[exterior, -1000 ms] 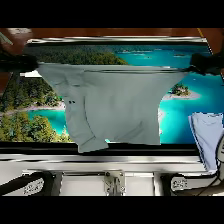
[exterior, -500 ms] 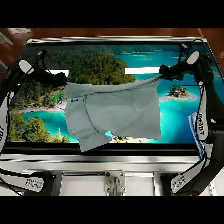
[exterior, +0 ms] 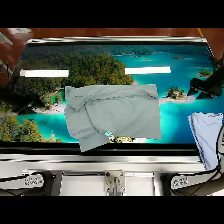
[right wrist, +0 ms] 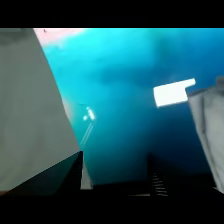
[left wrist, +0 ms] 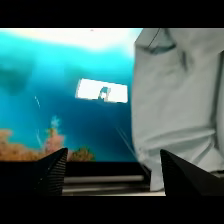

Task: Fold the shirts.

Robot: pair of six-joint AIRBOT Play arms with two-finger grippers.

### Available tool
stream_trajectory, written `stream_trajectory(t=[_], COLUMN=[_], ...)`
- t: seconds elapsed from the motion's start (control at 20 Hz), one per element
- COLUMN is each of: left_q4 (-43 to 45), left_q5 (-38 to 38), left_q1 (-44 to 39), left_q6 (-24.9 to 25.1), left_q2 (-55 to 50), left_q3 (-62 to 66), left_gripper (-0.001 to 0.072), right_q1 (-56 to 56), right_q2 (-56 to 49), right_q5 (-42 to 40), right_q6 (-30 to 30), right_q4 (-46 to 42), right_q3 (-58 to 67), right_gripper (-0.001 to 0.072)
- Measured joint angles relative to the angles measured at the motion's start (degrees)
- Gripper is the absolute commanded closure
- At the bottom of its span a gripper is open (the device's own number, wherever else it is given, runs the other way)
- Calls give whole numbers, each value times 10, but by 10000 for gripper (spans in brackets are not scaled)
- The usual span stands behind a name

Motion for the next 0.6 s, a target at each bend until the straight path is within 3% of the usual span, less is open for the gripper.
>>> stream_trajectory(t=[0.3, 0.6], left_q4=[-100, -221], left_q5=[78, 186], left_q1=[47, 10], left_q6=[93, 146], left_q2=[82, 89], left_q3=[-296, -415], left_gripper=[56, 57], right_q1=[-57, -65], right_q2=[76, 89], right_q5=[-9, -28], right_q6=[-19, -28], right_q4=[113, 150], right_q3=[-167, -200], right_gripper=[202, 201])
